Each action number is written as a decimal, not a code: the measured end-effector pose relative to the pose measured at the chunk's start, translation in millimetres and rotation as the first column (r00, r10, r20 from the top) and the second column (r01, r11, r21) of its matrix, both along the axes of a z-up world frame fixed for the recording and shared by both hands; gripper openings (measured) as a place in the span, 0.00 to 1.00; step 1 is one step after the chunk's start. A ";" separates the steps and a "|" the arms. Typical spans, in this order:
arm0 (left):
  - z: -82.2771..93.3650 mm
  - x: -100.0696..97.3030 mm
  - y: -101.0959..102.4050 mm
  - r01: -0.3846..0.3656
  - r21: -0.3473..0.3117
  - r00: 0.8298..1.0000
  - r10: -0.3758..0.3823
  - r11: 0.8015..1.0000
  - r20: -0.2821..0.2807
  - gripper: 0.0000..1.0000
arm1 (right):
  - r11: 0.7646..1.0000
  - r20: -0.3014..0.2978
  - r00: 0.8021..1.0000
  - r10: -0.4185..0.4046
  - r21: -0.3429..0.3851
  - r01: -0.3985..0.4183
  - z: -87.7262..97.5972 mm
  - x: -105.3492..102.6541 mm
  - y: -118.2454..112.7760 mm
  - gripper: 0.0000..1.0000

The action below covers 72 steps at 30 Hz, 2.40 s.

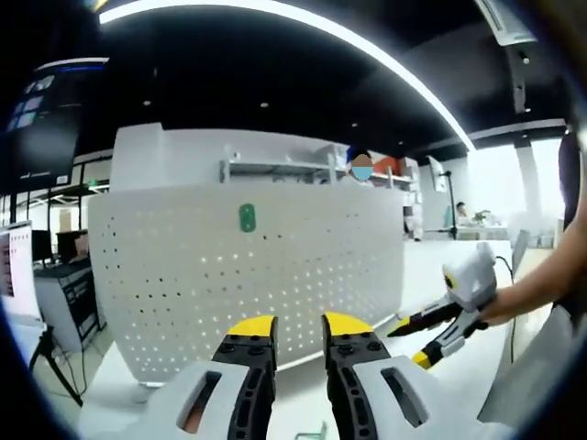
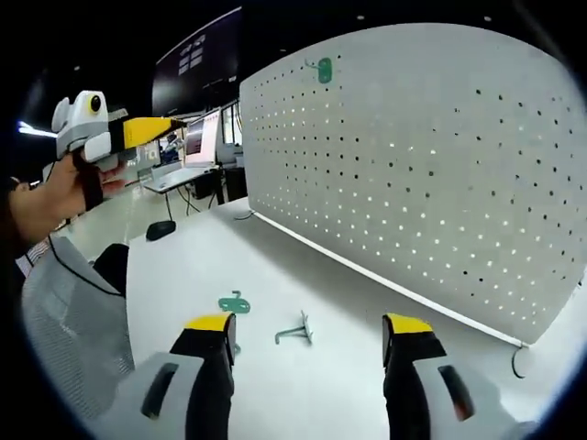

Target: Insert the hook assembly into the mounting plate slot until the hook locks in place.

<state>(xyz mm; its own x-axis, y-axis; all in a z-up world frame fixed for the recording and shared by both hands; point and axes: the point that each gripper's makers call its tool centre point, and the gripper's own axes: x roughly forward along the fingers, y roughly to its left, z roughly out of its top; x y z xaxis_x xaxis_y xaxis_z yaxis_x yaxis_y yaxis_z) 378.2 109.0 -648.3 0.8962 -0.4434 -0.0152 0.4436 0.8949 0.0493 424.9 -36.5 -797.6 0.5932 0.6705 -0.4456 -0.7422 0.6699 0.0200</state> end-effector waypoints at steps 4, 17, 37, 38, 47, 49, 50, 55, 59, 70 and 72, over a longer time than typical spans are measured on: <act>-5.7 -6.8 -0.7 0.003 0.001 1.000 -0.003 1.000 -0.016 0.20 | 1.000 -0.014 1.000 0.011 -0.001 -0.011 -6.7 2.1 3.3 0.60; -17.0 -24.1 5.7 -0.029 -0.004 0.998 0.028 1.000 -0.049 0.20 | 0.998 -0.080 0.996 0.039 -0.038 -0.042 -40.5 8.7 9.7 0.39; -12.2 -26.8 4.8 -0.023 -0.033 0.998 0.021 0.999 -0.053 0.46 | 0.994 -0.126 0.990 0.063 -0.080 -0.074 -67.3 13.9 17.3 0.25; -12.0 -27.0 4.3 -0.019 -0.035 0.998 0.017 0.999 -0.055 0.47 | 0.994 -0.125 0.990 0.065 -0.080 -0.076 -67.7 14.0 17.7 0.24; -7.2 -29.0 -3.2 0.014 -0.043 0.999 -0.016 0.999 -0.046 0.69 | 0.991 -0.131 0.988 0.079 -0.095 -0.092 -77.1 17.6 20.5 0.19; -6.4 -29.2 -4.2 0.018 -0.042 0.999 -0.020 0.999 -0.043 0.73 | 0.991 -0.132 0.988 0.083 -0.096 -0.096 -78.5 17.4 22.2 0.18; -6.3 -29.5 -4.7 0.019 -0.039 0.999 -0.021 0.999 -0.043 0.75 | 0.990 -0.130 0.988 0.087 -0.098 -0.100 -79.3 17.3 23.2 0.17; -3.7 -30.9 -7.8 0.033 -0.041 0.999 -0.034 0.999 -0.035 0.85 | 0.989 -0.135 0.987 0.092 -0.107 -0.106 -85.8 19.9 24.3 0.14; -4.3 -31.5 -9.0 0.038 -0.036 0.998 -0.039 0.999 -0.043 0.89 | 0.988 -0.133 0.986 0.096 -0.106 -0.111 -87.1 21.5 26.1 0.11; -7.8 -30.2 -4.0 0.019 -0.030 0.998 -0.020 0.999 -0.051 0.87 | 0.980 -0.120 0.984 0.128 -0.137 -0.144 -95.1 22.7 28.5 0.05; -7.9 -29.9 -3.0 0.016 -0.034 0.998 -0.018 0.999 -0.052 0.86 | 0.979 -0.107 0.985 0.132 -0.143 -0.146 -94.3 23.6 28.3 0.03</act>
<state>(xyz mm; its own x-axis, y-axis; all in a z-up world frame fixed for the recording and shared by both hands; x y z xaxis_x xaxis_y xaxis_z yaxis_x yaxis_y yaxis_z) 348.4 105.9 -656.2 0.8869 -0.4596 -0.0468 0.4600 0.8879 -0.0041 448.5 -8.3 -891.9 0.4480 0.6649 -0.5976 -0.8278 0.5610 0.0037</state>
